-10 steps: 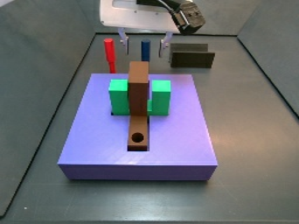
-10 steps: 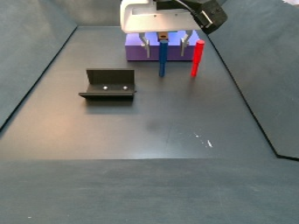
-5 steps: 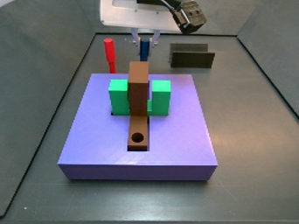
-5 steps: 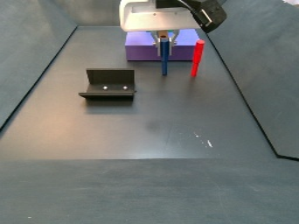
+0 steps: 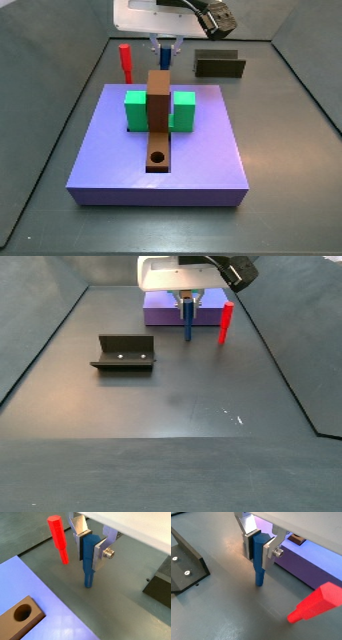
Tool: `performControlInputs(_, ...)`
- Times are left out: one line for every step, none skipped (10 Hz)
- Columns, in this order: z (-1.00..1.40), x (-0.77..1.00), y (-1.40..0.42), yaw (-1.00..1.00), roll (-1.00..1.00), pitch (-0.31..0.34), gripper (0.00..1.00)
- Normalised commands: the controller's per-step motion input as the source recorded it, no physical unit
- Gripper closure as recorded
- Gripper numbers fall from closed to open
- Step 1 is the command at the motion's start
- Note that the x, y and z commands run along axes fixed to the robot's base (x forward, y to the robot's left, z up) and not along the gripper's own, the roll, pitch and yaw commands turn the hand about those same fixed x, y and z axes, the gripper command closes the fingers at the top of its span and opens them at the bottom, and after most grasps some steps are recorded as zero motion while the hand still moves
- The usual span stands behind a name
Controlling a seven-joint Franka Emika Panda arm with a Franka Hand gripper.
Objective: Pick up the blue object. Move up. Move to above the board. Insert the blue object.
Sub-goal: Pick up the blue object, then move up.
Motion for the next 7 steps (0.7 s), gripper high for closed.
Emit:
performControlInputs(0.0, 0.0, 0.0, 0.0, 0.0, 0.0, 1.0)
performControlInputs(0.0, 0.0, 0.0, 0.0, 0.0, 0.0, 1.0)
performControlInputs(0.0, 0.0, 0.0, 0.0, 0.0, 0.0, 1.0)
performControlInputs(0.0, 0.0, 0.0, 0.0, 0.0, 0.0, 1.0)
performControlInputs(0.0, 0.0, 0.0, 0.0, 0.0, 0.0, 1.0)
performControlInputs(0.0, 0.0, 0.0, 0.0, 0.0, 0.0, 1.0)
performControlInputs(0.83, 0.0, 0.0, 0.0, 0.0, 0.0, 1.0)
